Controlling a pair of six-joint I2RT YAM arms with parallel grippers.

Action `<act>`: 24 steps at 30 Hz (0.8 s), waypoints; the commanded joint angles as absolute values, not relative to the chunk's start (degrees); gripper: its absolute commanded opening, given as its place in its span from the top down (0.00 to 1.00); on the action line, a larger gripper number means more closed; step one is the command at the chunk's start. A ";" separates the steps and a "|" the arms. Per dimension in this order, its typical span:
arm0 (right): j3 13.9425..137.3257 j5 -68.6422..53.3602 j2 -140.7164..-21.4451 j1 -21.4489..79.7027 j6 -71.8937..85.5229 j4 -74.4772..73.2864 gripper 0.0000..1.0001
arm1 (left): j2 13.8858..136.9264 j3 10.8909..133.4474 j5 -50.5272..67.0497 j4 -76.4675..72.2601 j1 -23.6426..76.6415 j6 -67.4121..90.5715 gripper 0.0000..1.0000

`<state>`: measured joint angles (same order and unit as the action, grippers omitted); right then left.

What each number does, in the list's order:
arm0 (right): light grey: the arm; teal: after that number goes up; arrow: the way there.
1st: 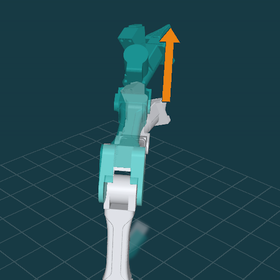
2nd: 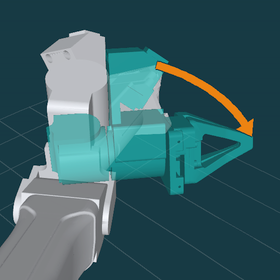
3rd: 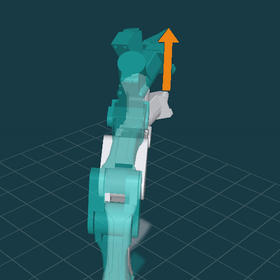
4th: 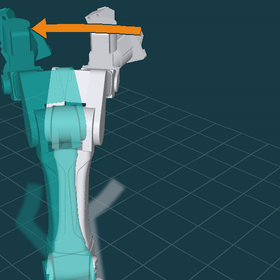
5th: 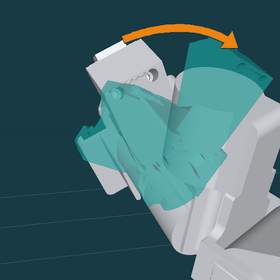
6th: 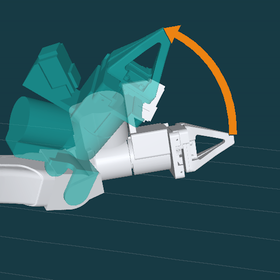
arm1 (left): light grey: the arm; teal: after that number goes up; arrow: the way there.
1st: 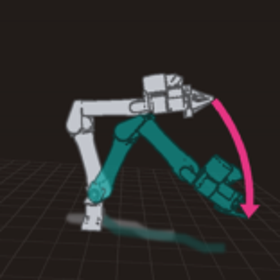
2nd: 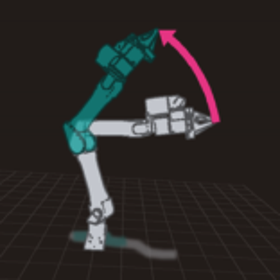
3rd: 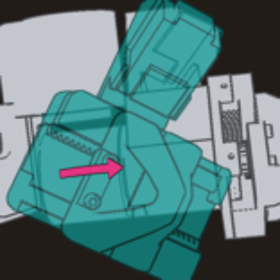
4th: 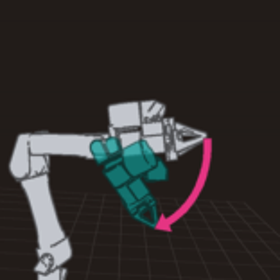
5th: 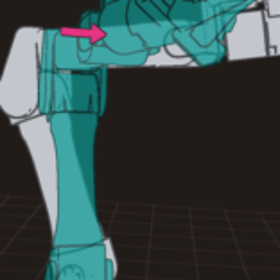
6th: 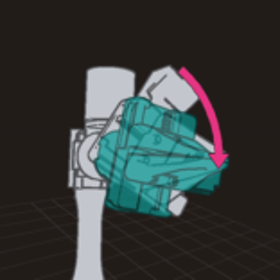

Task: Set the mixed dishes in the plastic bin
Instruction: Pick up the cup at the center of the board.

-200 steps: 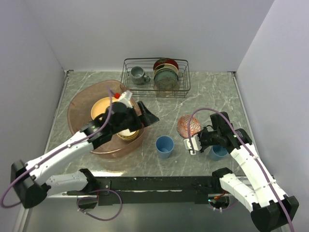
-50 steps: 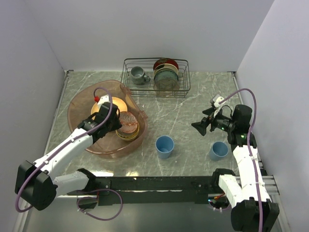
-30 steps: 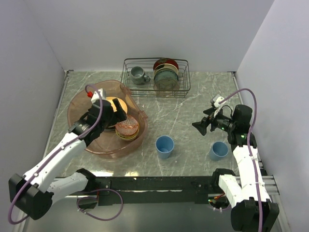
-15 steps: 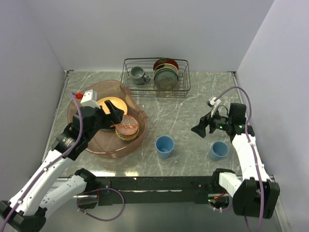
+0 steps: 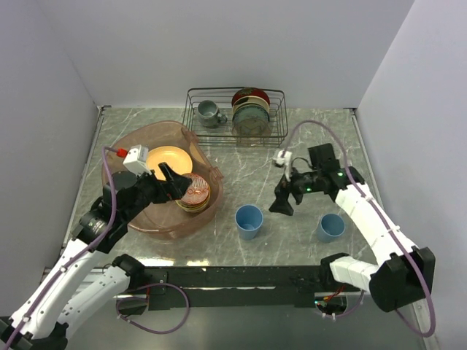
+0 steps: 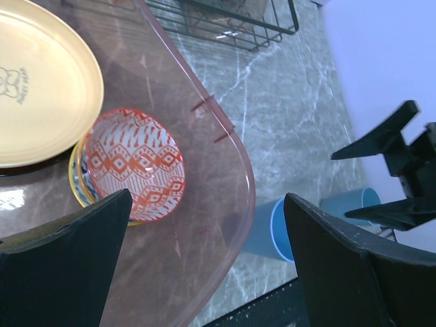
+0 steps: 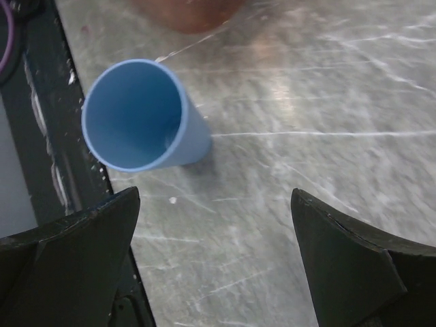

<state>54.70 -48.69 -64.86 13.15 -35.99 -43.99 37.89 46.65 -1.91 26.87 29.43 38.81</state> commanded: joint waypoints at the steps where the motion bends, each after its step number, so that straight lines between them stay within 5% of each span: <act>1: 58.18 -39.13 -66.62 19.59 -32.35 -44.30 0.02 | 35.60 45.88 2.46 24.52 29.18 40.51 0.01; 8: 61.00 -30.94 -72.06 27.85 -26.99 -43.07 0.13 | 32.87 45.00 2.20 26.89 29.09 41.57 0.01; 24: 63.37 -25.40 -79.28 35.33 -24.61 -44.47 0.76 | 29.00 41.05 7.98 26.28 29.18 44.82 0.01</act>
